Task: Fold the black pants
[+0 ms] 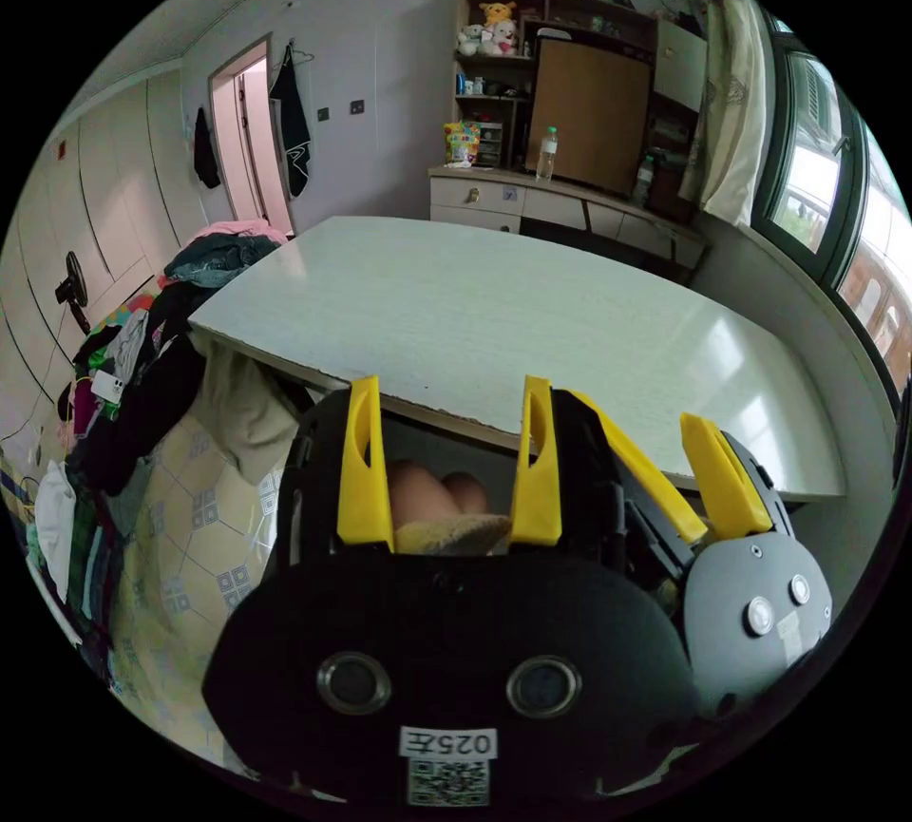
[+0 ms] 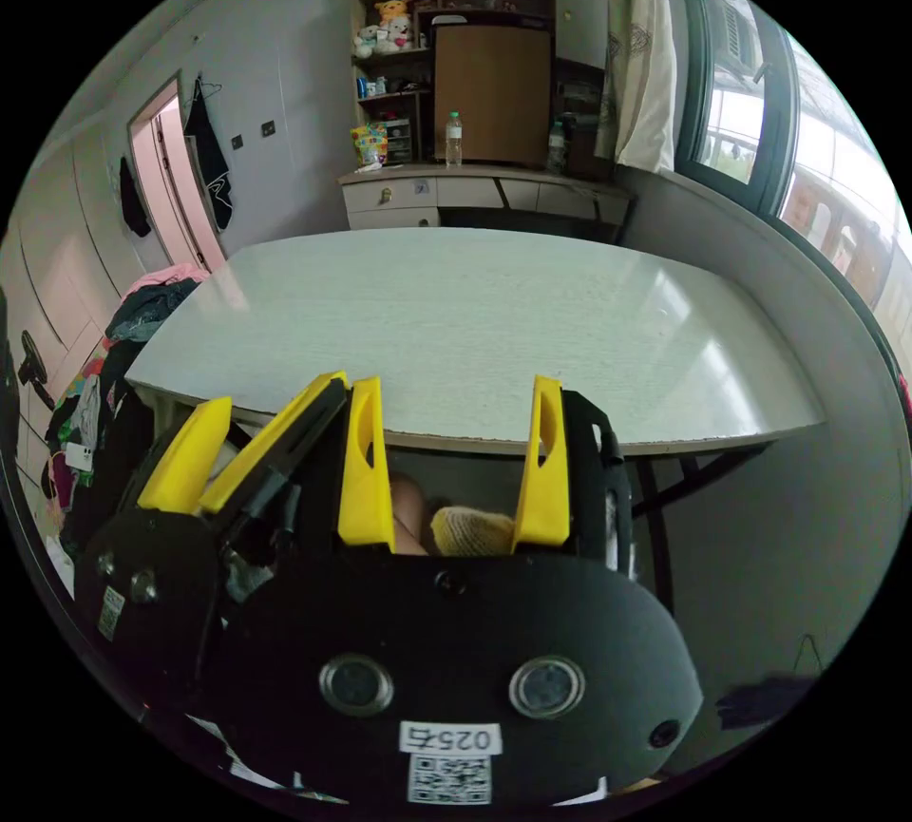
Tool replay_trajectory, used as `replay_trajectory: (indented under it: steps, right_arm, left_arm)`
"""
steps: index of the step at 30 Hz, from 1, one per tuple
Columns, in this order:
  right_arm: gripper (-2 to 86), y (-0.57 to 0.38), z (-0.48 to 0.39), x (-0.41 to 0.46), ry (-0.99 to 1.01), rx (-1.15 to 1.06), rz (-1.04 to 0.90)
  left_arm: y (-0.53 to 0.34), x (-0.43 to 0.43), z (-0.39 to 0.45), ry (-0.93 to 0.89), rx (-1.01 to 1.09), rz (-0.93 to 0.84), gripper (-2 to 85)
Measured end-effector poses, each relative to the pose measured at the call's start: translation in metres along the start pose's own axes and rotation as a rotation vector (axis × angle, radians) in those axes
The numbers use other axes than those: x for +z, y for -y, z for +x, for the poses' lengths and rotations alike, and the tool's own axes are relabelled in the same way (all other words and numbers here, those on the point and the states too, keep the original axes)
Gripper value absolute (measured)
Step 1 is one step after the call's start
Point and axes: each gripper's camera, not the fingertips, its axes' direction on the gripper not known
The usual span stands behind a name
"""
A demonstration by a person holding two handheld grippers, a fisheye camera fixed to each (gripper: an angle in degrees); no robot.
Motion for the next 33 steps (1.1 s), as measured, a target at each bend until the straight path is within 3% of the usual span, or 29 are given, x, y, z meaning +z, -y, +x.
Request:
replay_trajectory:
  steps: [33]
  right_arm:
    - [21.0,-0.010,0.000,-0.007,-0.002,-0.008,0.005]
  left_arm:
    - [-0.012,-0.008,-0.006,0.000,-0.002,0.005,16.4]
